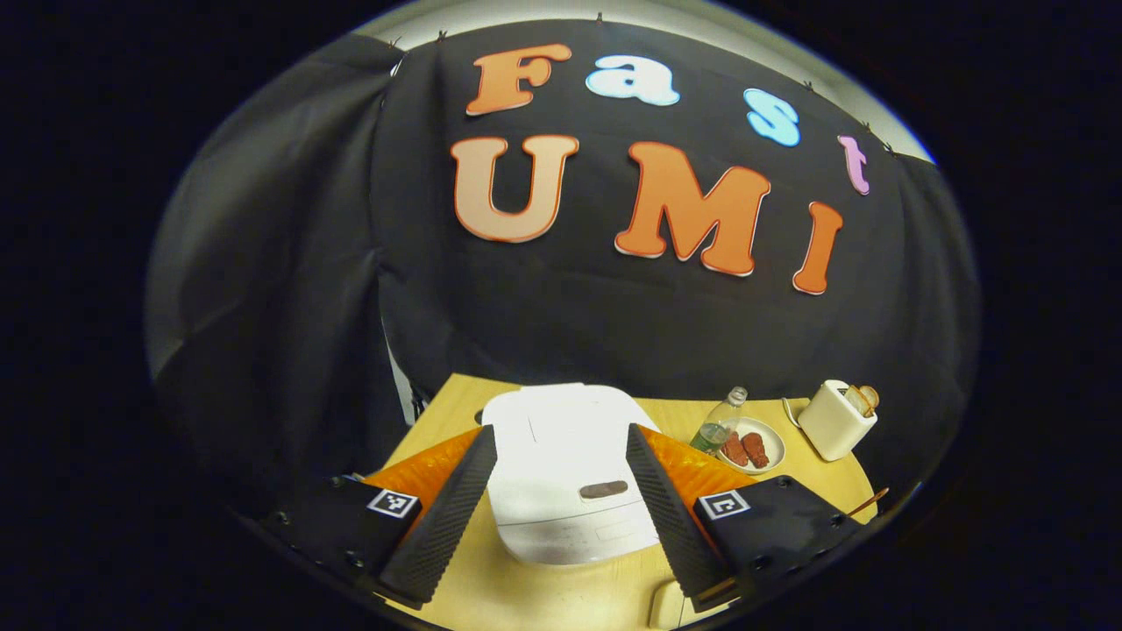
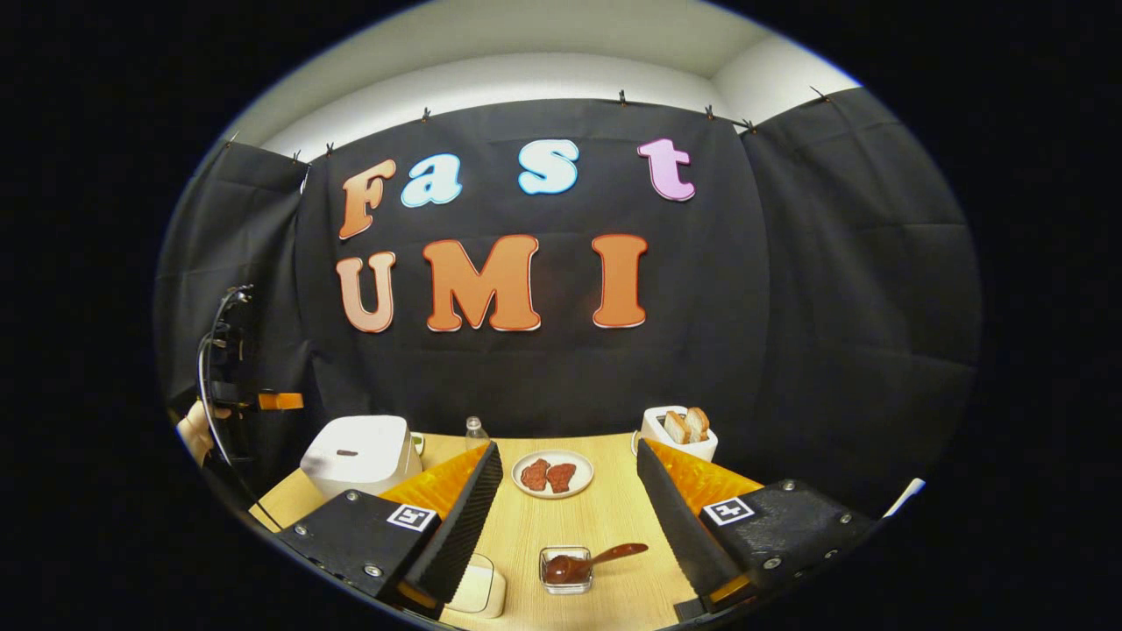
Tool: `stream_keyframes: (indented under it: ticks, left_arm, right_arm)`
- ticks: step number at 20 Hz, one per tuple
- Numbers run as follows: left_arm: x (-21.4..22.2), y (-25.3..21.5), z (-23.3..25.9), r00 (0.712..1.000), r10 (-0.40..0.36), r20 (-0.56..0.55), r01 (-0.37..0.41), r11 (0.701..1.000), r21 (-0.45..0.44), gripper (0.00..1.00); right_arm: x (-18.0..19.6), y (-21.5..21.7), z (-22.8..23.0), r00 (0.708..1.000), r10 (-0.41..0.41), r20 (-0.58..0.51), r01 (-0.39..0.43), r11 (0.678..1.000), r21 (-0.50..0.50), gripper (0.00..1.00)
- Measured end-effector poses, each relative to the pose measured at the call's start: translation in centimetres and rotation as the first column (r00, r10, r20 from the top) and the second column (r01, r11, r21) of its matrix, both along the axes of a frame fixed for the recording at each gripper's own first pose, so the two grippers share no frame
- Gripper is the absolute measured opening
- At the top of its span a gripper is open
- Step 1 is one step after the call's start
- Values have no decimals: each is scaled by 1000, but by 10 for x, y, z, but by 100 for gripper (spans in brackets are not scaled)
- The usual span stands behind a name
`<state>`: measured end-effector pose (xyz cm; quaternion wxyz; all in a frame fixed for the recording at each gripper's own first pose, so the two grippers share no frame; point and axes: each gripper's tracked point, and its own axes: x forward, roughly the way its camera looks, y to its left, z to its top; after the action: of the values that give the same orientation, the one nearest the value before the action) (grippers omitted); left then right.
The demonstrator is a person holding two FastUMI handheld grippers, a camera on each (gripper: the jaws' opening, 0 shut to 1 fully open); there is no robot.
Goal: Close the left gripper, press the button to open the rice cooker; take a wooden spoon from the chopstick holder with the right hand, scoop a spoonful of rice and pour it into the rice cooker, then put the wooden spoon back into the chopstick holder.
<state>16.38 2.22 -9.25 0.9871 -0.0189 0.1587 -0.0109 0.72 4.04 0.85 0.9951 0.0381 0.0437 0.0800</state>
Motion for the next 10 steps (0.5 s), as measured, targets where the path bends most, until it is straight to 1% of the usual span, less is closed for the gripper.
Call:
stream_keyframes:
  ticks: [3,5,8,10]
  left_arm:
    - [-36,8,74,993,-12,114,11,1000,14,100]
    - [-59,9,106,986,-22,167,19,1000,18,100]
    - [-91,28,144,964,11,264,-26,998,53,100]
    - [-112,36,163,946,39,321,-60,997,53,100]
  right_arm:
    - [5,-4,39,997,-18,76,21,999,-38,95]
    - [7,-2,59,993,-20,115,26,998,-57,95]
    - [3,-1,74,990,-19,138,25,999,-47,95]
    - [1,-4,76,989,-25,144,31,999,-36,95]
